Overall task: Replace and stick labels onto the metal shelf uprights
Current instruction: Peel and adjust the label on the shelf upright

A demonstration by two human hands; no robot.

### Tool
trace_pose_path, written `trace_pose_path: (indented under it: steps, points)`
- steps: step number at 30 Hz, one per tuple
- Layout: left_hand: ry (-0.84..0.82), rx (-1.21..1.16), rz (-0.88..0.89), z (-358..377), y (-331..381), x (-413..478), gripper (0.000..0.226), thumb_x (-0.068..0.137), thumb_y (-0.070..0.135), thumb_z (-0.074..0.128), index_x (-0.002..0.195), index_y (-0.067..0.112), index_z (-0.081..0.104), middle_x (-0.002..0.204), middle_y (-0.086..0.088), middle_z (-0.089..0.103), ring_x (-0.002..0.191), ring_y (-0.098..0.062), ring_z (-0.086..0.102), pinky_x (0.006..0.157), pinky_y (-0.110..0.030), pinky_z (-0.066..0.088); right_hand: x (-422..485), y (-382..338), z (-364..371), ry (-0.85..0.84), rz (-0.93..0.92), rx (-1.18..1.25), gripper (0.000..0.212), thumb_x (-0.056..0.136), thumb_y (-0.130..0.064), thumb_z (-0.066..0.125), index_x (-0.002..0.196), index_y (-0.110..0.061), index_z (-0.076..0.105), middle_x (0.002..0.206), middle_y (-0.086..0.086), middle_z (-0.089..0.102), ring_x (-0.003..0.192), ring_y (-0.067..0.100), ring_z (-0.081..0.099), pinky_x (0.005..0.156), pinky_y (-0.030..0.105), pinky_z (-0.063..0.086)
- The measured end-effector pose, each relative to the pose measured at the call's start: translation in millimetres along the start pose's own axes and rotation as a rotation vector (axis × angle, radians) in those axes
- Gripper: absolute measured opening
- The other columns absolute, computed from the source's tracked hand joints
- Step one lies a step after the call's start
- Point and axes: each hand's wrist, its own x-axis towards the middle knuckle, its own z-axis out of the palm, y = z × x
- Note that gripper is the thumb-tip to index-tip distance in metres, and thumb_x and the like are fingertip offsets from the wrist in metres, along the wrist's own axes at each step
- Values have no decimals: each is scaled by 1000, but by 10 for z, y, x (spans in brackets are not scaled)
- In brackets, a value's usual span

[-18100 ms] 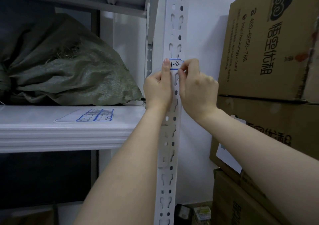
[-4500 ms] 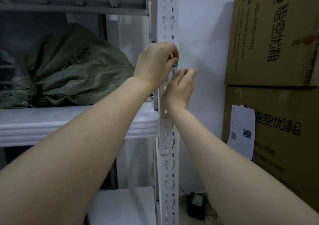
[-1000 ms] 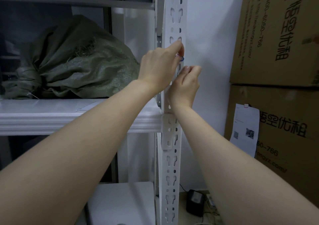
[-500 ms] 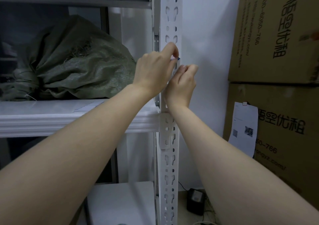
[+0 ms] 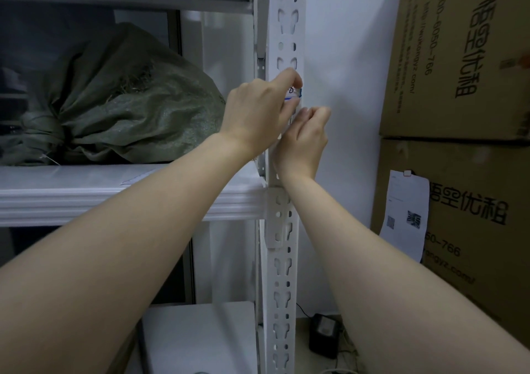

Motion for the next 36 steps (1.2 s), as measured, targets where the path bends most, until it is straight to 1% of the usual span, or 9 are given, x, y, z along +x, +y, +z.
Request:
trace_pose_path:
  steps: [2, 9, 14, 19, 28, 30, 32, 33, 36]
  points:
    - [-3, 8, 13, -10, 1, 33, 19, 94, 31, 50, 108, 22, 60, 73, -5, 65, 69, -33, 60, 61, -42, 51, 4, 3, 1, -4, -2, -3, 18, 102, -20, 27, 89, -9, 34, 62, -7, 45, 54, 9, 44, 47, 30, 22]
    - [-3, -2, 11, -5, 19, 58, 17, 97, 30, 50, 102, 17, 61, 75, -3, 64, 69, -31, 61, 65, -44, 53, -1, -2, -19, -17, -2, -8, 18, 102, -18, 28, 89, -8, 34, 62, -7, 43, 53, 6, 41, 44, 14, 31]
    - [-9, -30, -12, -4, 35, 60, 17, 97, 30, 51, 101, 16, 62, 70, 3, 58, 69, -31, 61, 67, -43, 53, -7, -4, -24, -20, -6, -11, 18, 102, -18, 28, 89, -7, 34, 61, -7, 42, 52, 6, 41, 44, 12, 32]
    - [-15, -41, -25, -20, 37, 32, 16, 96, 28, 53, 99, 16, 62, 67, 8, 49, 69, -31, 59, 65, -42, 50, 4, 17, -16, -20, -6, -9, 19, 102, -19, 27, 89, -7, 34, 61, -6, 42, 51, 8, 40, 44, 16, 31]
    - [-58, -119, -106, -58, 37, -8, 12, 94, 27, 55, 97, 18, 62, 67, 9, 50, 74, -28, 58, 64, -36, 44, -8, 27, -7, -1, -28, -22, 18, 102, -19, 29, 88, -8, 32, 61, -7, 40, 52, 8, 41, 43, 16, 30]
    - [-84, -137, -120, -70, 29, -39, 11, 95, 27, 55, 97, 17, 61, 63, 10, 47, 75, -28, 58, 65, -36, 44, -21, 27, -1, 15, -31, -22, 16, 101, -17, 29, 89, -8, 32, 61, -7, 39, 52, 9, 40, 45, 22, 29]
    - [-119, -144, -125, -78, 7, -104, 11, 95, 27, 55, 96, 17, 60, 60, 14, 45, 76, -27, 59, 65, -36, 45, -30, 42, 9, 44, -41, -24, 14, 101, -16, 31, 89, -9, 31, 61, -8, 39, 53, 15, 40, 50, 32, 19]
    - [-134, -153, -130, -82, -10, -146, 10, 95, 28, 55, 95, 18, 60, 58, 15, 45, 75, -26, 59, 66, -37, 47, -33, 58, 17, 63, -52, -33, 12, 101, -16, 31, 90, -10, 31, 61, -9, 39, 54, 21, 41, 51, 31, 15]
    - [-123, -261, -178, -91, -70, -251, 6, 91, 25, 61, 85, 24, 59, 52, 12, 50, 62, -21, 56, 68, -43, 52, -44, 109, 54, 107, -125, -105, 10, 99, -16, 32, 92, -10, 35, 67, -4, 47, 63, 31, 48, 55, 31, 21]
